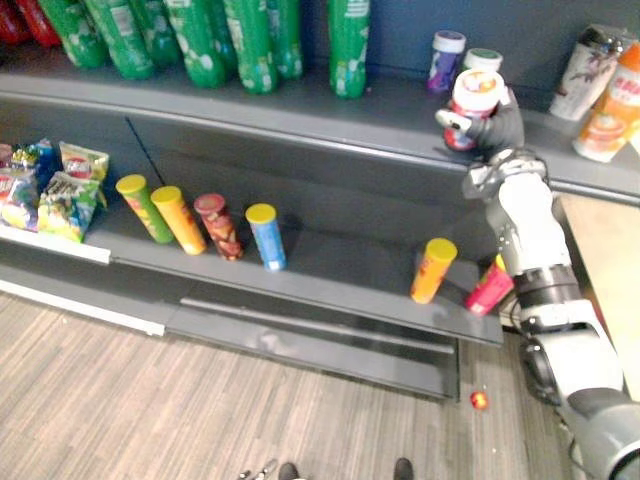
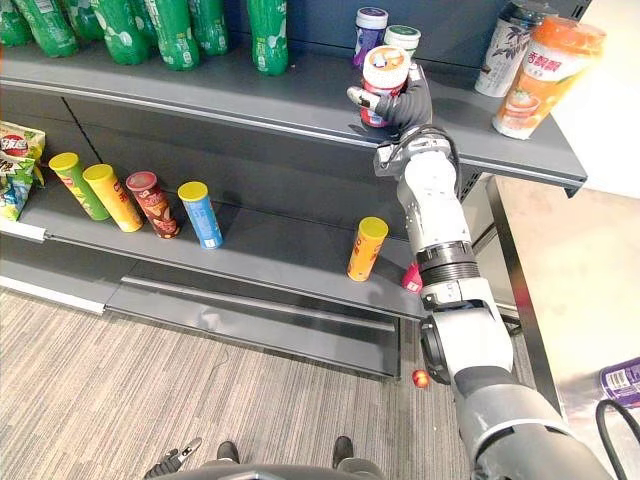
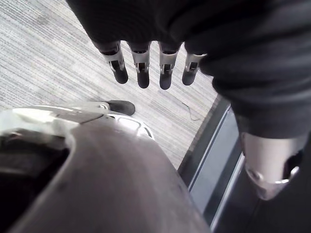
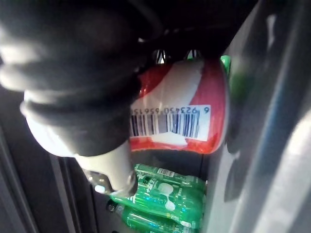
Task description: Put the gum and the chips on the shelf.
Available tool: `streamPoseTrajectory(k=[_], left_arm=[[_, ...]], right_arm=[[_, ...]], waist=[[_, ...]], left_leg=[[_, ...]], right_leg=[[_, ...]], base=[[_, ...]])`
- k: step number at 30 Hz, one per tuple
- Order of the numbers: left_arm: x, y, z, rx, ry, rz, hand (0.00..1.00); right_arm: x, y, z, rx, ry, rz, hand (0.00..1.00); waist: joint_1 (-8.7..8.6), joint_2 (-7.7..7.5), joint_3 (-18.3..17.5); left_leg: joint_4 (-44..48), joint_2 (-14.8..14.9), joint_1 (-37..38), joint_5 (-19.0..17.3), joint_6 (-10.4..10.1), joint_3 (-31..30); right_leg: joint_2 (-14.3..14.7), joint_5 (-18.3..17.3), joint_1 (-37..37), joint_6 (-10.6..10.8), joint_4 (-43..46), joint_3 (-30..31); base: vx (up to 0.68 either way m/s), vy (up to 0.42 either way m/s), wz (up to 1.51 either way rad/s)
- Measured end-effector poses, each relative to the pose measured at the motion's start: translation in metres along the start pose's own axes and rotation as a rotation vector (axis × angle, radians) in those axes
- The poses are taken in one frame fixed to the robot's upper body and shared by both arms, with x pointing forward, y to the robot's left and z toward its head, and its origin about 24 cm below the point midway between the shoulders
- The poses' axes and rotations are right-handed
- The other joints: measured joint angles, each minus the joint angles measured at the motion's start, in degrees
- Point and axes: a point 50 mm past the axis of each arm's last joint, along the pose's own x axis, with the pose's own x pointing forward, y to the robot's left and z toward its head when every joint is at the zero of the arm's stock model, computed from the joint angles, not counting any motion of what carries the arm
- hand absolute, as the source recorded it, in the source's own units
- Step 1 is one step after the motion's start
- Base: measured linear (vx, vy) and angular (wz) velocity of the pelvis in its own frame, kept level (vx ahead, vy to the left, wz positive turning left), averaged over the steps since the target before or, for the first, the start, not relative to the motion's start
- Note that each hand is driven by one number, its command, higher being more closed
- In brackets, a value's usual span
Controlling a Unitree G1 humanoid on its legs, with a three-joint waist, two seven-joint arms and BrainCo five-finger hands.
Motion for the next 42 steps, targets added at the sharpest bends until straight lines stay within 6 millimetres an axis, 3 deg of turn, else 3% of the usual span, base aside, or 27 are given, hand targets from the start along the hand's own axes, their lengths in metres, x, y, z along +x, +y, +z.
streamPoseTrajectory(k=[9, 10, 37, 42], left_arm=[[0.0, 0.001, 0.002, 0.001, -0.009, 0.007, 0.0], [0.0, 0.001, 0.002, 0.001, -0.009, 0.01, 0.0], [0.001, 0.002, 0.008, 0.002, -0.022, 0.032, 0.0], [0.001, 0.002, 0.008, 0.003, -0.022, 0.033, 0.0]], right_arm=[[-0.005, -0.003, -0.005, -0.001, -0.004, -0.007, 1.0], [-0.005, -0.003, -0.005, 0.0, -0.005, -0.009, 0.0], [-0.001, -0.03, 0.003, 0.043, -0.024, -0.188, 0.0], [-0.001, -0.032, 0.023, 0.02, -0.107, -0.237, 0.0]], waist=[[0.38, -0.35, 0.6], [0.39, -0.37, 0.6], [1.21, -1.44, 1.4], [1.11, -1.58, 1.5]], left_leg=[[0.0, -0.6, 0.7, -0.9, -0.3, 0.3], [0.0, -0.7, 0.7, -0.9, -0.3, 0.3], [0.0, -1.5, 0.5, -0.6, 0.4, -1.3], [0.0, -1.4, 0.3, -0.5, 0.5, -1.5]], right_leg=[[-0.4, -0.4, 0.6, 0.3, -0.1, -0.1], [-0.5, -0.4, 0.7, 0.3, -0.1, -0.2], [-1.7, 0.2, 1.6, 0.4, -0.8, -1.4], [-1.5, 0.2, 1.5, 0.4, -0.8, -1.7]], base=[[0.0, 0.002, -0.01], [0.0, 0.0, 0.0], [0.01, 0.0, 0.02], [0.0, -0.001, 0.01]])
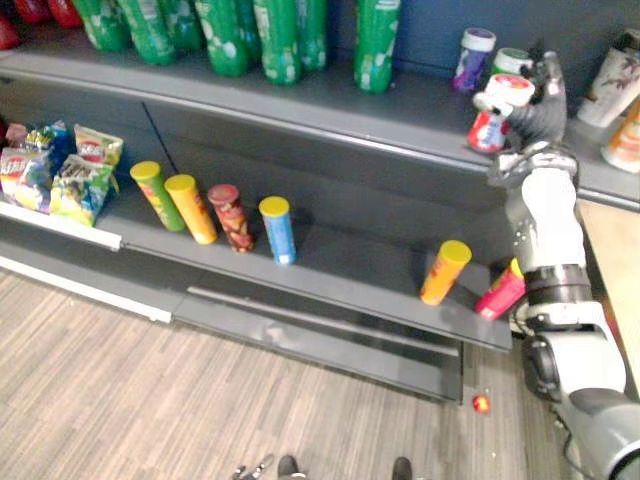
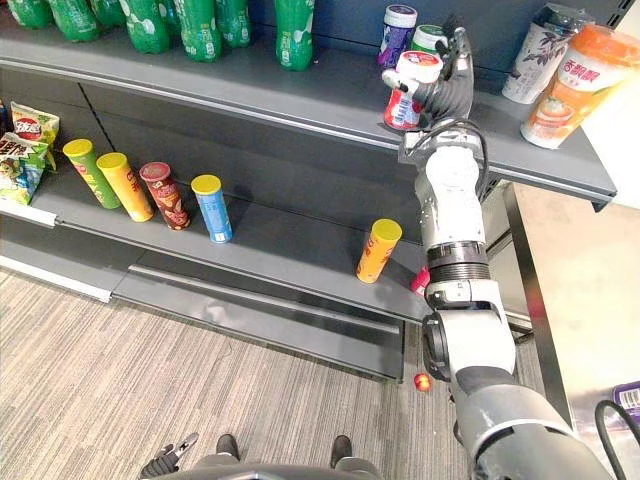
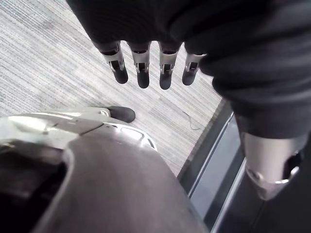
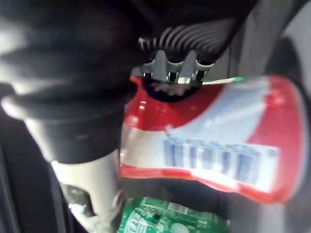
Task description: Put the gum and the chips on the shelf.
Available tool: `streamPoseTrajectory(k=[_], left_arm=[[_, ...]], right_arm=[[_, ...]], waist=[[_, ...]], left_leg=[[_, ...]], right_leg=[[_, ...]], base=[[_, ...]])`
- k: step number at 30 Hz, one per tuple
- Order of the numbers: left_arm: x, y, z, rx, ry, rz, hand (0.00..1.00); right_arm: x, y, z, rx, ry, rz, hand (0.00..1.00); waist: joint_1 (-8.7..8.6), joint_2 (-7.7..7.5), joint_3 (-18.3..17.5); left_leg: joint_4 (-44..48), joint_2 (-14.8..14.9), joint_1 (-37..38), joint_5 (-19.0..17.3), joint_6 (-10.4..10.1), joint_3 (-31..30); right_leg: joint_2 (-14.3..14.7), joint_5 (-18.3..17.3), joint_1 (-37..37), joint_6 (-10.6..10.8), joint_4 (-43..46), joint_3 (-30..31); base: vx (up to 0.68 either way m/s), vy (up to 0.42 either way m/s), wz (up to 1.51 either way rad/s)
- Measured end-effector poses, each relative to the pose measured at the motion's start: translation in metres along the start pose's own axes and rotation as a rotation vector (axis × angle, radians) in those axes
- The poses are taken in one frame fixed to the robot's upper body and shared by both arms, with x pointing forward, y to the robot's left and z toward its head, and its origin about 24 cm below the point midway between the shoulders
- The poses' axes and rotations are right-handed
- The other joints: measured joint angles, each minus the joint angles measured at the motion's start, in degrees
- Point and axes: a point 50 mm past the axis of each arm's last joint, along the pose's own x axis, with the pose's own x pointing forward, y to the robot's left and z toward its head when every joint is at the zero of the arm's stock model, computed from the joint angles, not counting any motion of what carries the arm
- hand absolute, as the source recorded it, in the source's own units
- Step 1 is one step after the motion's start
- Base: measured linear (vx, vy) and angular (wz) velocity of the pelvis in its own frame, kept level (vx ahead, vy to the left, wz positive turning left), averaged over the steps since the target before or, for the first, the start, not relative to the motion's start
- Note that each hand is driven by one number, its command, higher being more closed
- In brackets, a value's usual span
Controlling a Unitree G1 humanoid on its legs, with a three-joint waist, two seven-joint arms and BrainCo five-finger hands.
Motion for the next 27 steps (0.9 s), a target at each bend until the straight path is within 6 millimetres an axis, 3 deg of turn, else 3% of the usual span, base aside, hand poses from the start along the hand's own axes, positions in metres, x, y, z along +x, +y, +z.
streamPoseTrajectory(k=[8, 12, 18, 19, 24, 27], left_arm=[[-0.001, 0.001, -0.002, -0.001, 0.004, 0.006, 0.0], [-0.001, 0.003, -0.002, 0.015, 0.005, 0.013, 0.0], [-0.001, 0.007, -0.004, 0.04, 0.01, 0.041, 0.0], [-0.003, 0.011, -0.007, 0.034, 0.017, 0.063, 0.0], [-0.004, 0.014, -0.009, 0.031, 0.022, 0.073, 0.0], [-0.004, 0.015, -0.011, 0.031, 0.029, 0.076, 0.0]], right_arm=[[-0.003, 0.003, 0.051, 0.054, -0.24, -0.004, 0.0], [-0.029, 0.004, 0.076, 0.088, -0.421, 0.031, 0.0], [-0.07, 0.028, 0.056, 0.171, -0.4, 0.136, 0.0], [-0.116, 0.066, 0.039, 0.256, -0.336, 0.368, 0.0], [-0.129, 0.069, 0.03, 0.303, -0.288, 0.404, 0.0], [-0.169, 0.087, 0.001, 0.378, -0.113, 0.537, 0.0]], waist=[[-0.71, -0.05, 0.0], [-0.85, -0.34, -0.2], [-1.32, -1.01, -0.6], [-1.34, -1.83, -1.2], [-1.38, -2.35, -1.7], [-1.43, -2.29, -2.4]], left_leg=[[0.0, 0.0, 0.2, 0.0, 0.0, 0.1], [0.0, 0.2, 0.4, 0.0, 0.0, 0.2], [0.0, 0.6, 0.6, 0.1, -0.1, 0.6], [0.0, 0.7, 0.9, -0.2, -0.6, 1.1], [0.0, 0.4, 0.9, -0.2, -0.6, 1.2], [0.0, 0.4, 1.0, -0.3, -0.7, 1.5]], right_leg=[[0.2, 0.0, 0.1, 0.0, 0.2, 0.1], [0.3, 0.0, 0.1, 0.0, 0.3, 0.3], [0.5, 0.0, -0.1, 0.0, 0.7, 0.8], [0.4, -0.1, -0.2, -0.1, 0.8, 1.1], [0.2, -0.1, -0.4, -0.1, 1.0, 1.3], [0.3, -0.1, -0.7, -0.1, 0.9, 1.8]], base=[[0.0, 0.0, 0.0], [0.0, 0.0, 0.0], [0.0, 0.0, -0.05], [0.0, 0.0, -0.09], [0.0, 0.001, -0.01], [0.02, -0.003, -0.06]])
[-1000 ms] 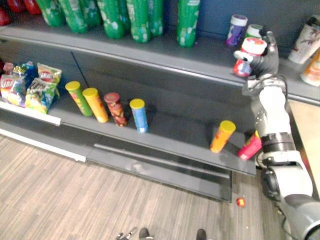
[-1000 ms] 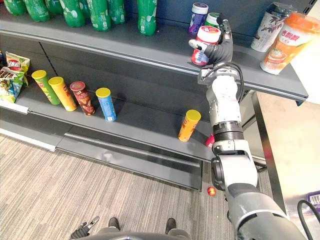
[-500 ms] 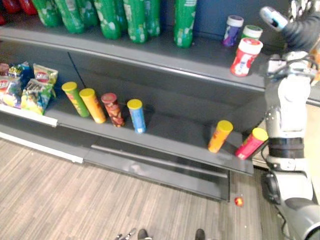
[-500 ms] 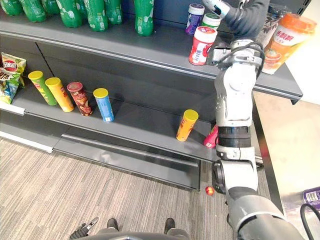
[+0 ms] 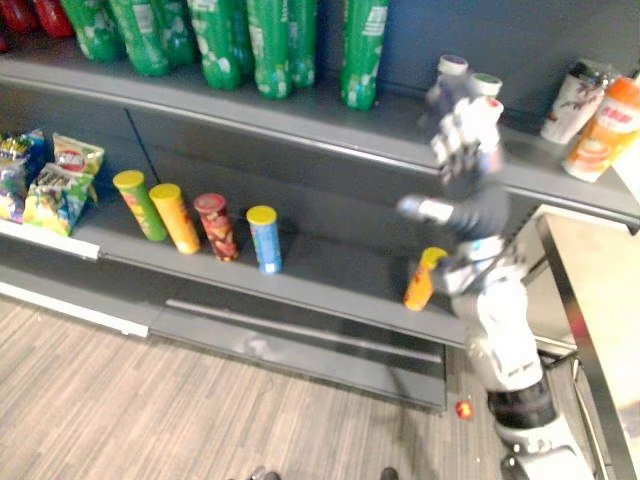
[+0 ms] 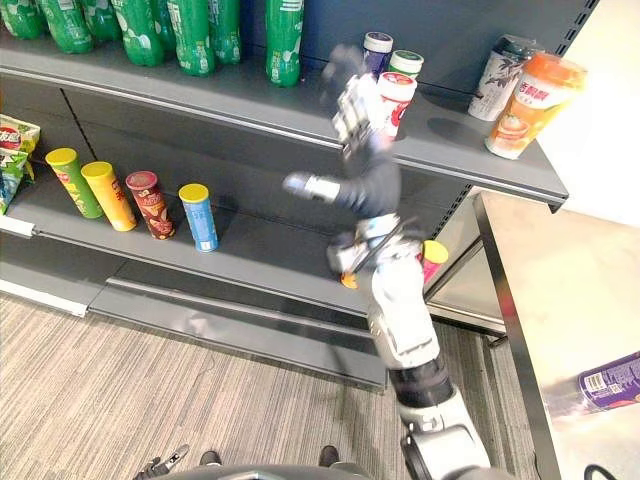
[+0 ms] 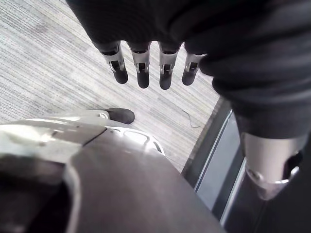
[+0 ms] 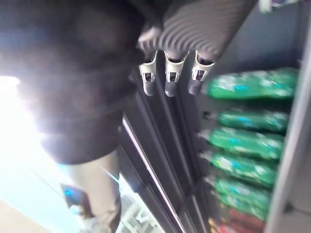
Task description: Put the gum and the chips on the shelf.
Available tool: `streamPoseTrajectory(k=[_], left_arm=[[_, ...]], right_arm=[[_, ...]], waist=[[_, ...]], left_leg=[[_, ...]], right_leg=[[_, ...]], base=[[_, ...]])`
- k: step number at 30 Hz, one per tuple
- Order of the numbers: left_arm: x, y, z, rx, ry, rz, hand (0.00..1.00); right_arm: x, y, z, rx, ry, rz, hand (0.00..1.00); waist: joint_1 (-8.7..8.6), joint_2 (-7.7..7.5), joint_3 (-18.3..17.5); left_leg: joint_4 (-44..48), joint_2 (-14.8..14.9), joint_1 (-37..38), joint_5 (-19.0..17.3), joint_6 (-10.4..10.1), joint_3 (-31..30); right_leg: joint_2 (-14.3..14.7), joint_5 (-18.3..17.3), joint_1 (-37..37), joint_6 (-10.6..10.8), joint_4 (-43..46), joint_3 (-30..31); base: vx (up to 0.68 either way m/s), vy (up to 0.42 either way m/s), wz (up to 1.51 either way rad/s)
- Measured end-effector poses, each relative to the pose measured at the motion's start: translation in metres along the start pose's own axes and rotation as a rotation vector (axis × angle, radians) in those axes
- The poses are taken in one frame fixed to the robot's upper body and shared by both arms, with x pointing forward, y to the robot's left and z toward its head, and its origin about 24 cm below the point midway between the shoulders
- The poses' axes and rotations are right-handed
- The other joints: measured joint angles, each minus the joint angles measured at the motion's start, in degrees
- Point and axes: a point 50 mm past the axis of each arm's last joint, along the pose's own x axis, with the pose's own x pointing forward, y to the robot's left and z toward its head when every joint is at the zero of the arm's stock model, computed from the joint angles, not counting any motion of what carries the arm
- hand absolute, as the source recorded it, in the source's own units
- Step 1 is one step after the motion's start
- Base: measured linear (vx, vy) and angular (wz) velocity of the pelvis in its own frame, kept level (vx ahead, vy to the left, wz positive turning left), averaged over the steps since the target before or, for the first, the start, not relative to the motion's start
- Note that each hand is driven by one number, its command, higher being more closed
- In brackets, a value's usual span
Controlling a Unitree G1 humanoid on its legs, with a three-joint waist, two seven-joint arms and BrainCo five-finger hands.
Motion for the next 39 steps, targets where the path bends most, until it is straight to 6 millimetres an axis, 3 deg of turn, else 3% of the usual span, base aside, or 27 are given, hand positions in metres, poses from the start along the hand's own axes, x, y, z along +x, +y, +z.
streamPoseTrajectory(k=[1, 3, 4, 7, 9, 11, 19, 24, 30, 37, 39], left_arm=[[0.0, 0.0, 0.0, 0.0, 0.0, 0.0, 0.0], [0.0, 0.0, -0.001, -0.002, 0.003, -0.001, 0.0], [0.0, 0.0, -0.001, -0.002, 0.003, -0.001, 0.0], [-0.001, 0.002, -0.007, -0.039, 0.029, 0.004, 0.0], [-0.001, 0.002, -0.012, -0.042, 0.046, -0.004, 0.0], [-0.002, 0.0, -0.014, -0.057, 0.051, -0.024, 0.0], [-0.003, -0.011, -0.018, -0.087, 0.061, -0.062, 0.0], [-0.004, -0.015, -0.02, -0.104, 0.065, -0.07, 0.0], [-0.005, -0.015, -0.021, -0.152, 0.07, -0.064, 0.0], [-0.004, -0.014, -0.019, -0.196, 0.062, -0.07, 0.0], [-0.003, -0.014, -0.015, -0.198, 0.051, -0.072, 0.0]], right_arm=[[-0.009, 0.005, -0.007, 0.024, 0.043, 0.016, 0.0], [-0.053, 0.022, -0.034, 0.129, 0.245, 0.049, 0.0], [-0.06, 0.024, -0.038, 0.14, 0.277, 0.048, 0.0], [-0.145, 0.013, -0.075, 0.189, 0.634, -0.097, 0.0], [-0.182, 0.002, -0.084, 0.184, 0.785, -0.188, 0.0], [-0.21, -0.012, -0.088, 0.132, 0.891, -0.262, 0.0], [-0.298, -0.034, -0.103, 0.08, 1.229, -0.513, 0.0], [-0.377, -0.037, -0.1, 0.101, 1.541, -0.803, 0.0], [-0.42, -0.025, -0.084, 0.13, 1.689, -1.01, 0.0], [-0.44, -0.02, -0.073, 0.145, 1.742, -1.156, 0.0], [-0.447, -0.016, -0.069, 0.163, 1.765, -1.208, 0.0]], waist=[[0.0, -0.02, 0.0], [-0.08, -0.09, -0.1], [-0.13, -0.07, -0.1], [-0.8, 0.46, -0.2], [-2.13, 1.01, -0.2], [-3.14, 1.95, -0.2], [-3.02, 4.43, -1.3], [-2.97, 5.48, -1.3], [-2.98, 5.53, -1.2], [-3.07, 5.2, -0.5], [-3.16, 4.38, 0.4]], left_leg=[[0.0, 0.0, 0.0, 0.0, 0.0, 0.0], [0.0, 0.0, 0.0, -0.1, -0.1, 0.2], [0.0, 0.0, -0.1, -0.1, -0.1, 0.3], [0.0, -0.2, 0.4, -0.5, 0.0, 1.4], [0.0, -0.5, 0.4, -0.6, 0.1, 1.5], [0.0, -0.6, 0.4, -0.7, 0.3, 1.7], [0.0, -0.5, 0.3, -0.8, 0.4, 2.0], [0.0, -0.6, 0.4, -1.0, 0.4, 2.4], [0.0, -0.8, 1.5, -1.6, 0.3, 2.8], [0.4, -2.0, 2.6, -2.7, 1.0, 2.0], [3.9, -2.3, 2.3, -4.6, 1.3, 1.4]], right_leg=[[0.0, 0.0, 0.0, 0.0, 0.0, 0.1], [0.0, 0.0, -0.3, 0.0, 0.1, 0.4], [0.0, 0.0, -0.4, 0.0, 0.2, 0.5], [-0.2, -0.4, -0.5, 0.2, 0.4, 0.9], [-0.4, -0.6, -0.5, 0.1, 0.7, 1.0], [-0.5, -0.6, -0.7, 0.1, 0.7, 1.5], [-0.3, -0.6, -1.4, 0.1, 0.6, 2.2], [-0.1, -0.6, -1.3, 0.1, 0.4, 2.4], [-0.2, -0.7, -0.2, 0.4, 0.0, 2.5], [-1.5, -3.2, 0.5, 1.2, 3.0, 1.9], [-2.4, -5.2, -0.3, 1.7, 6.4, 1.8]], base=[[0.02, -0.006, -0.03], [0.02, -0.003, -0.04], [0.01, 0.002, -0.08], [0.01, 0.006, -0.13], [0.0, 0.005, -0.03], [-0.01, 0.01, -0.07], [-0.01, -0.002, -0.03], [0.01, -0.002, -0.02], [0.04, 0.001, -0.03], [0.04, 0.022, 0.08], [0.06, 0.043, 0.16]])
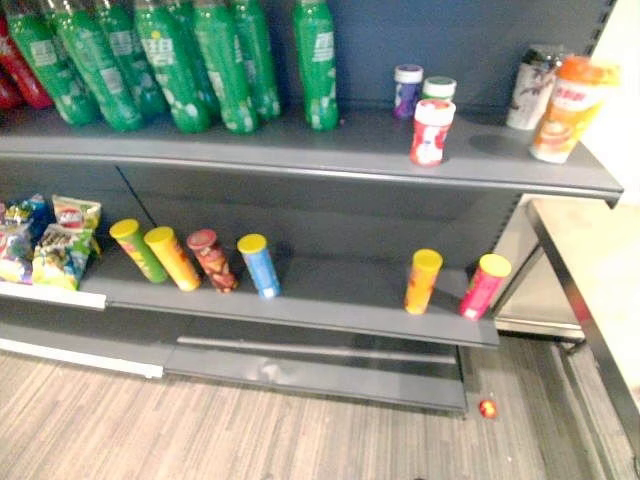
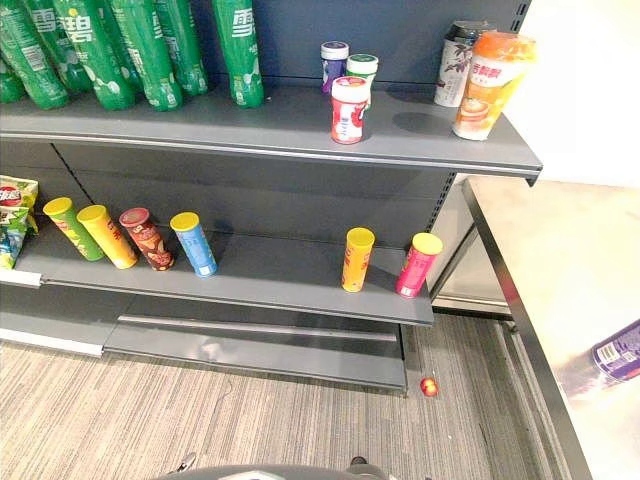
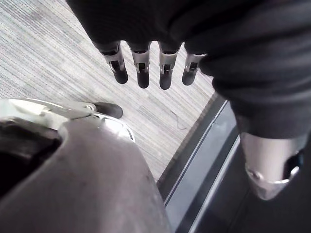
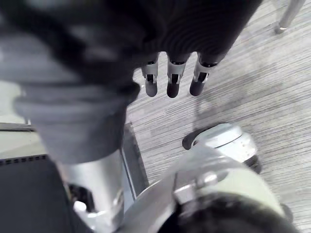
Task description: Put the gum and the chips on the shelf.
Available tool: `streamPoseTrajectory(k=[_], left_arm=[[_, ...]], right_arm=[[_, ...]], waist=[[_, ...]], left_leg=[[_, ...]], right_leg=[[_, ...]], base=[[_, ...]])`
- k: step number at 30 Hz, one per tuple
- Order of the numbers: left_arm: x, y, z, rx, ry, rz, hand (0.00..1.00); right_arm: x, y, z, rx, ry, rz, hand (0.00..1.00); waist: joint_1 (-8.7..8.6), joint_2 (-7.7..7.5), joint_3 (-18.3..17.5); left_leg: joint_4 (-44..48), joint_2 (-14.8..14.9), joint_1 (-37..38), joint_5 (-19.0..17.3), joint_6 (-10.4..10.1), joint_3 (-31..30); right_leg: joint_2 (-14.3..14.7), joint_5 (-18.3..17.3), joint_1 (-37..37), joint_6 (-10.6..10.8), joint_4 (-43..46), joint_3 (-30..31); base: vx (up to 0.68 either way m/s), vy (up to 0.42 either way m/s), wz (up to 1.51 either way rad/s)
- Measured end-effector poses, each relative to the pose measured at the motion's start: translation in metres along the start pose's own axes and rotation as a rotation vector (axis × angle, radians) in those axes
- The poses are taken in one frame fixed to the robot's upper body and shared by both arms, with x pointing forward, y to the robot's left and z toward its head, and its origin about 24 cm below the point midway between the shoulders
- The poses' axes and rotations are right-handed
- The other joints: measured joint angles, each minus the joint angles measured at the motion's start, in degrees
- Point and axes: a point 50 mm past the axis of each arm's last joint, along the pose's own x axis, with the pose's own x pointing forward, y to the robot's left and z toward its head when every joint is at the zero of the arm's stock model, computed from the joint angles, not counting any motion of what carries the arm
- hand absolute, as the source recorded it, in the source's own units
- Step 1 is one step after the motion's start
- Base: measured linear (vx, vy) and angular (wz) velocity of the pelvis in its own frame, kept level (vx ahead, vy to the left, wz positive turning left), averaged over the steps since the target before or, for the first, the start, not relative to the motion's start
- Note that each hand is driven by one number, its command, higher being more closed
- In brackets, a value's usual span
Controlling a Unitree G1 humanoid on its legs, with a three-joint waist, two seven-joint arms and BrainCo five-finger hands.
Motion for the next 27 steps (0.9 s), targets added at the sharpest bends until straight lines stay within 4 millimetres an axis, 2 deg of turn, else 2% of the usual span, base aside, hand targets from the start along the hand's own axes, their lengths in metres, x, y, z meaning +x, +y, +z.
streamPoseTrajectory(k=[1, 2, 3, 4, 6, 7, 8, 9, 10, 12, 13, 15, 17, 19, 21, 24, 27], left_arm=[[0.001, 0.0, 0.003, -0.025, -0.01, 0.002, 0.0], [0.001, -0.001, 0.004, -0.053, -0.014, 0.004, 0.0], [0.001, -0.002, 0.005, -0.063, -0.016, 0.003, 0.0], [0.002, -0.003, 0.005, -0.078, -0.018, 0.001, 0.0], [0.002, -0.007, 0.008, -0.118, -0.034, 0.002, 0.0], [0.002, -0.006, 0.009, -0.126, -0.038, 0.006, 0.0], [0.002, -0.006, 0.012, -0.139, -0.05, 0.012, 0.0], [0.003, -0.005, 0.016, -0.142, -0.068, 0.014, 0.0], [0.004, -0.008, 0.024, -0.135, -0.098, 0.005, 0.0], [0.006, -0.016, 0.037, -0.124, -0.133, -0.018, 0.0], [0.006, -0.018, 0.037, -0.11, -0.132, -0.027, 0.0], [0.008, -0.033, 0.044, -0.028, -0.142, -0.084, 0.0], [0.009, -0.038, 0.056, 0.005, -0.168, -0.106, 0.0], [0.01, -0.041, 0.054, 0.018, -0.151, -0.116, 0.0], [0.01, -0.042, 0.049, 0.033, -0.132, -0.122, 0.0], [0.01, -0.042, 0.049, 0.032, -0.128, -0.126, 0.0], [0.01, -0.048, 0.046, 0.027, -0.119, -0.139, 0.0]], right_arm=[[-0.001, -0.002, -0.004, 0.035, 0.012, -0.018, 0.0], [-0.002, -0.007, -0.008, 0.089, 0.019, -0.048, 0.0], [-0.003, -0.008, -0.011, 0.117, 0.023, -0.061, 0.0], [-0.005, -0.009, -0.014, 0.153, 0.026, -0.074, 0.0], [-0.005, -0.007, -0.011, 0.181, 0.005, -0.078, 0.0], [-0.005, -0.004, -0.011, 0.188, -0.001, -0.074, 0.0], [-0.005, 0.001, -0.01, 0.214, -0.008, -0.068, 0.0], [-0.006, 0.008, -0.013, 0.234, -0.005, -0.056, 0.0], [-0.007, 0.009, -0.016, 0.278, 0.002, -0.064, 0.0], [-0.007, 0.01, -0.021, 0.271, 0.032, -0.078, 0.0], [-0.007, 0.011, -0.02, 0.266, 0.033, -0.075, 0.0], [-0.003, 0.014, -0.013, 0.236, 0.031, -0.059, 0.0], [0.0, 0.013, -0.008, 0.228, 0.033, -0.067, 0.0], [0.002, 0.011, 0.0, 0.189, 0.02, -0.054, 0.0], [0.003, 0.01, 0.002, 0.183, 0.017, -0.059, 0.0], [0.008, 0.013, 0.02, 0.171, -0.022, -0.052, 0.0], [0.009, 0.017, 0.028, 0.171, -0.042, -0.037, 0.0]], waist=[[0.0, -0.31, 1.2], [-0.16, -0.14, 2.3], [-0.25, 0.18, 2.5], [-0.41, 0.69, 2.8], [-1.7, 1.71, 3.4], [-1.67, 1.62, 3.5], [-1.44, 1.63, 3.6], [-1.49, 1.45, 3.8], [-1.54, 1.41, 3.8], [-1.35, 1.07, 3.9], [-1.33, 0.91, 3.9], [-1.57, 0.18, 3.8], [-1.42, -0.54, 3.6], [-1.58, -0.03, 3.9], [-1.53, 0.16, 3.9], [-1.44, 0.45, 4.1], [-1.67, 1.56, 4.6]], left_leg=[[4.8, 0.3, -1.1, -2.7, 0.1, 0.0], [11.2, 1.2, -2.7, -5.9, 0.4, 0.0], [14.3, 1.9, -3.8, -7.6, 0.4, 0.1], [19.0, 3.2, -5.6, -10.0, 0.5, 0.6], [29.2, 8.1, -10.8, -16.1, 1.1, 3.7], [30.6, 9.2, -11.4, -17.2, 1.4, 5.1], [31.4, 10.0, -11.7, -18.7, 1.9, 7.7], [31.4, 11.0, -11.5, -18.7, 2.6, 9.6], [31.1, 12.5, -11.5, -18.6, 3.1, 11.7], [28.8, 13.5, -9.7, -17.1, 2.9, 15.7], [27.5, 13.2, -8.8, -16.3, 2.8, 17.1], [21.8, 10.5, -5.7, -13.3, 2.8, 22.1], [20.2, 9.5, -5.5, -11.9, 2.5, 24.8], [17.8, 9.5, -3.1, -9.3, 2.3, 29.3], [16.9, 10.2, -1.1, -8.7, 1.6, 32.1], [17.2, 11.3, 0.3, -8.0, 0.4, 37.0], [17.7, 11.8, 2.5, -7.4, -0.6, 39.7]], right_leg=[[-0.6, -1.3, -0.4, 0.0, 3.1, 0.2], [-1.1, -2.4, -0.6, 0.3, 5.4, 0.6], [-1.1, -2.5, -0.8, 0.5, 5.9, 0.9], [-0.6, -2.5, -1.4, 0.7, 6.3, 1.7], [1.6, -0.9, -4.4, 2.2, 6.2, 4.6], [1.9, -0.4, -5.2, 2.3, 5.7, 5.4], [0.7, -0.4, -6.3, 2.0, 4.3, 3.6], [-0.6, -1.0, -6.8, 0.1, 4.5, -0.6], [-2.1, -0.9, -7.7, -1.4, 6.6, -8.0], [-4.8, -1.8, -6.8, -2.9, 13.3, -17.7], [-5.7, -2.2, -6.0, -3.5, 15.1, -19.7], [-8.4, -2.1, -2.9, -4.2, 18.8, -24.3], [-7.9, -1.6, -1.7, -4.4, 15.2, -26.5], [-6.4, -1.1, -1.4, -4.9, 11.7, -30.0], [-5.0, -1.1, -0.7, -4.8, 9.0, -30.3], [-3.2, -0.7, -2.2, -4.2, 6.7, -30.4], [-2.0, -0.7, -1.9, -4.2, 5.0, -29.0]], base=[[0.03, 0.031, -0.06], [0.0, 0.039, -0.14], [0.0, 0.055, -0.29], [-0.02, 0.086, -0.4], [-0.09, 0.151, -0.78], [-0.12, 0.193, -1.19], [-0.11, 0.221, -1.13], [-0.06, 0.201, -1.28], [-0.02, 0.216, -0.97], [0.03, 0.152, -0.87], [0.06, 0.12, -0.92], [0.09, 0.061, -0.93], [0.07, -0.061, -0.8], [0.05, -0.124, -0.94], [0.04, -0.143, -0.84], [0.01, -0.146, -0.87], [-0.03, -0.097, -0.63]])
